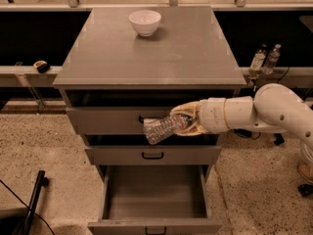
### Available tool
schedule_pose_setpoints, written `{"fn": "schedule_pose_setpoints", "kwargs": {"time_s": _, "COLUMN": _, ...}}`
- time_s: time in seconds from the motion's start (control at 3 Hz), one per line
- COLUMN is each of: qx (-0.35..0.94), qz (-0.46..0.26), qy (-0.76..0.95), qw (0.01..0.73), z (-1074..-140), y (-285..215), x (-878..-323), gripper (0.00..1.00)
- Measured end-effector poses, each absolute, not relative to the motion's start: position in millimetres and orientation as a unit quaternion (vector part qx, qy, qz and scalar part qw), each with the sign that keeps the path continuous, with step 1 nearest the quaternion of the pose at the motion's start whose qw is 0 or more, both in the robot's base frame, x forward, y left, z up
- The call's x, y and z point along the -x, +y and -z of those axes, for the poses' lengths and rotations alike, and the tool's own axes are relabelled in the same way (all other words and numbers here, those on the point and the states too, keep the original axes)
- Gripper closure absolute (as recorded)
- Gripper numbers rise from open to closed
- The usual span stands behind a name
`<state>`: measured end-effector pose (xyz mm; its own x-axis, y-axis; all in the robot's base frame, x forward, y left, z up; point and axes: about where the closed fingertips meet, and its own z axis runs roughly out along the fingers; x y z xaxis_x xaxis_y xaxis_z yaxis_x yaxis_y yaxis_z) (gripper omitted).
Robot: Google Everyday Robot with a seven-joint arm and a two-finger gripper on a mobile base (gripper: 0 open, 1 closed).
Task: Pick water bottle from bottom drawer and place on counter
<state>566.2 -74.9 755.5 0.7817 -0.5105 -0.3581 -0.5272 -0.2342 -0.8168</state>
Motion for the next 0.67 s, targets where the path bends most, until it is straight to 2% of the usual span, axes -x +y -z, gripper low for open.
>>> {"fn": "schedule_pose_setpoints", "kwargs": {"time_s": 0.33, "qx": 0.789, "qz": -0.011, "qy": 0.338, "qw": 0.513, "z": -767.8, "y": -74.9, "x": -575.4, "gripper": 1.00}}
{"fn": "schedule_pose_setpoints", "kwargs": {"time_s": 0.67, "qx": 0.763, "qz": 0.037, "qy": 0.359, "qw": 0.536, "z": -836.1, "y": -100.7, "x": -610.4, "gripper": 1.00}}
